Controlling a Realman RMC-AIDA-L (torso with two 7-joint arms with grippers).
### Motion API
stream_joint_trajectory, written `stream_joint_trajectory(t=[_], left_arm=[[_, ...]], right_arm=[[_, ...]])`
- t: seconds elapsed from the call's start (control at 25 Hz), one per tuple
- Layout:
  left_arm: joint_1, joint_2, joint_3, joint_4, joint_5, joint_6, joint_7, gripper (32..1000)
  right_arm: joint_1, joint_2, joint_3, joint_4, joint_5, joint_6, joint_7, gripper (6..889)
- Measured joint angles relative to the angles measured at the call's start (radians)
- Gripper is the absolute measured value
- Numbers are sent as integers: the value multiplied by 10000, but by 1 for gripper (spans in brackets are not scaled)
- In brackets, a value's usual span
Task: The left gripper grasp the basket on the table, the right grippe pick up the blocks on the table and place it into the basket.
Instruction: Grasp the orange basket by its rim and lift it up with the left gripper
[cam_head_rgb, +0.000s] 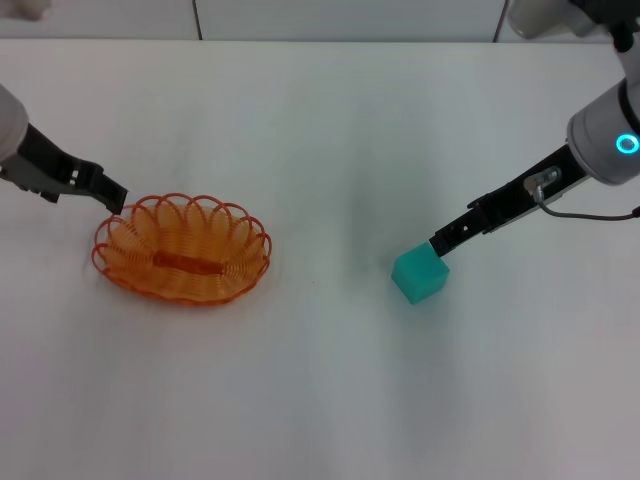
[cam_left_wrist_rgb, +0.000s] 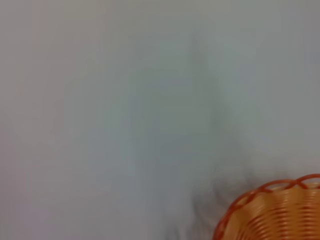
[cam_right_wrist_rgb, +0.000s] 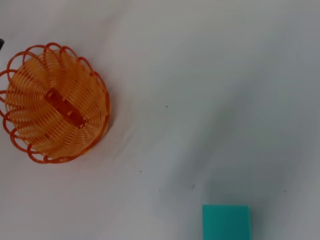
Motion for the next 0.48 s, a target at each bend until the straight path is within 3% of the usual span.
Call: stream_joint_trajectory(t=[0.24, 0.48], left_arm=[[-100, 0, -24, -1149, 85, 857, 383, 862], [-134, -47, -31, -1318, 88, 1025, 524, 862]], right_arm=[[-25, 0, 31, 15, 7, -12, -38, 861], [-32, 0, 52, 14, 26, -14, -123, 862]])
